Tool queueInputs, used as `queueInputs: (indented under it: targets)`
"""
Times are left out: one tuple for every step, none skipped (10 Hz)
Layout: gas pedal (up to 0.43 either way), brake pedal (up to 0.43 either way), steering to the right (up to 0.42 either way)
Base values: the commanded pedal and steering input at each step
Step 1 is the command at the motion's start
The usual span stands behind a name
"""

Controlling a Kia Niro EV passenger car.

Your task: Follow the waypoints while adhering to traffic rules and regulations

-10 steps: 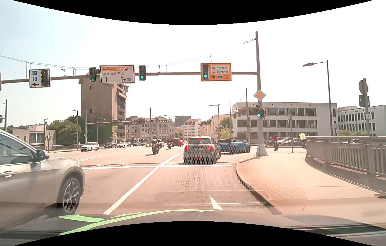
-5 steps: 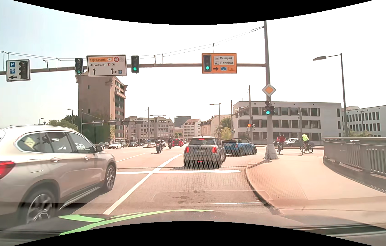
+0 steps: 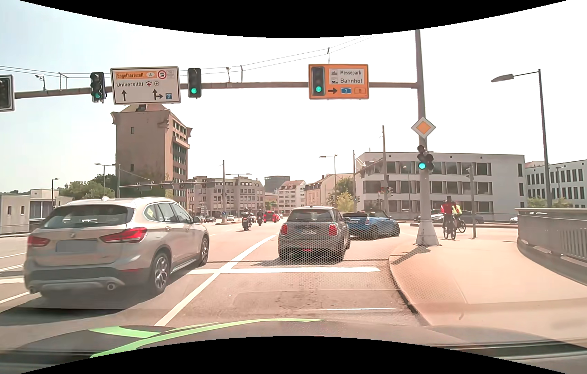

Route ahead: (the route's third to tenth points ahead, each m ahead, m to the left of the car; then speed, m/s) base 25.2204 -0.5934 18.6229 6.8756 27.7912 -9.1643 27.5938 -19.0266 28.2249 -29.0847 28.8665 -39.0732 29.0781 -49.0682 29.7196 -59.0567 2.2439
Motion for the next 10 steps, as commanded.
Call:
queueInputs:
  targets:
    - [0.000,0.207,0.004]
    - [0.000,0.207,0.004]
    - [0.000,0.207,0.005]
    - [0.000,0.213,0.006]
    - [0.000,0.207,0.006]
    - [0.000,0.207,0.006]
    - [0.000,0.207,0.006]
    - [0.000,0.201,0.006]
    - [0.000,0.195,0.006]
    - [0.000,0.146,0.006]
